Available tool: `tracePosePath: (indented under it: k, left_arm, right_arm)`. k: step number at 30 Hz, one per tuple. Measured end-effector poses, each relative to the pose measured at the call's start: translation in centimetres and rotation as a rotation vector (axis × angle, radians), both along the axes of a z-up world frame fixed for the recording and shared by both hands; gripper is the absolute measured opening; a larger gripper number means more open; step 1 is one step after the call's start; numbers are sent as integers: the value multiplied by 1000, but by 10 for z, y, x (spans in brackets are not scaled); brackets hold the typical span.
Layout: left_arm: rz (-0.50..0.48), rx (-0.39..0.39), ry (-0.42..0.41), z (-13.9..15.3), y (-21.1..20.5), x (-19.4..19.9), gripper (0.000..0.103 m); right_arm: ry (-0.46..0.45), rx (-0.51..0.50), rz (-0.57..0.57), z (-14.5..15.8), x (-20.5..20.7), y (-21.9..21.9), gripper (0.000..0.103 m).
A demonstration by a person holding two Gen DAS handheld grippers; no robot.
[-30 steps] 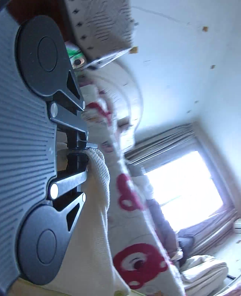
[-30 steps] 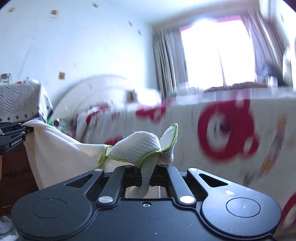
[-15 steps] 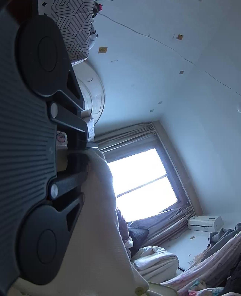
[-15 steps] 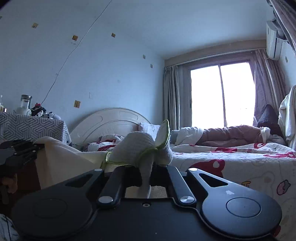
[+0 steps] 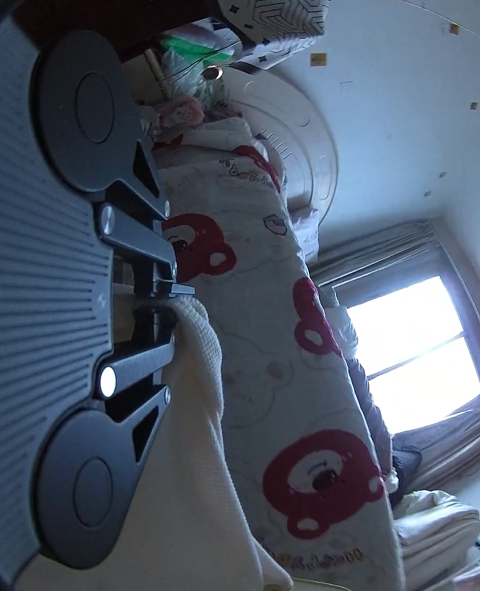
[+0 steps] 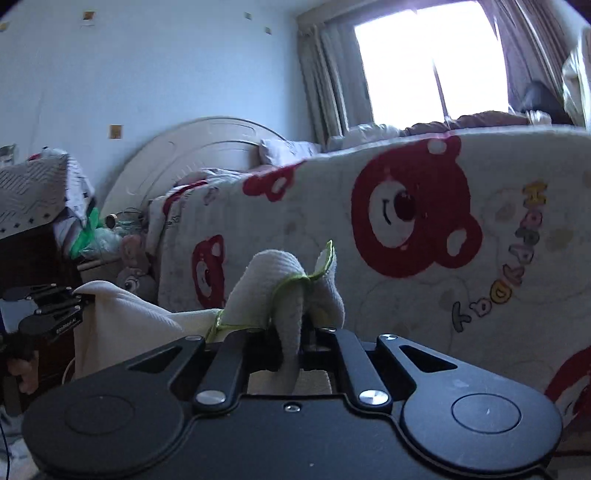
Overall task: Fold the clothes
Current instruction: 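Lift the garment high with both grippers and shake it out, then lay the cream garment flat on the mat and open both grippers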
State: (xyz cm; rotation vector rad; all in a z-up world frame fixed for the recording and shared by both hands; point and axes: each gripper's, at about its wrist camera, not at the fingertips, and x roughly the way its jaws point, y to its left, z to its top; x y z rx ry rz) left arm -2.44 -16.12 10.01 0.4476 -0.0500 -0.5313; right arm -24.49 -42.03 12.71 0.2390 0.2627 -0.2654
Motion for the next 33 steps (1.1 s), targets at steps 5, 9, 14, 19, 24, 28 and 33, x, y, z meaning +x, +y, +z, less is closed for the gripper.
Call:
tracePosePath:
  k: [5,9,14,19,24,28,33]
  left_arm:
    - [-11,327,180,-99,-70,25,50]
    - [-137,360,395,-173,-59,-4,50]
    - [-300,312,649,-212,-40,-46,50]
    - [-353,307,699,-224,-33,-76,52]
    - [-346,288,738,-227,-24,-89,52]
    - [-385,252,751,-216,-3,-122,52]
    - [-376,260,788,-217,-6,-137,53]
  right_arm:
    - [362,185,-179,-109,57,-52,30]
    - [411,312,-122,-193,23,-40,30]
    - [483,414,0,-260,-28,12,32]
    - [376,461,109,-257,-83,49,35]
    - [358,381,231,-246,-113,92,58]
    - [402,188,264,-242,-114,129,65]
    - [454,90,156,-263,-99,151,11]
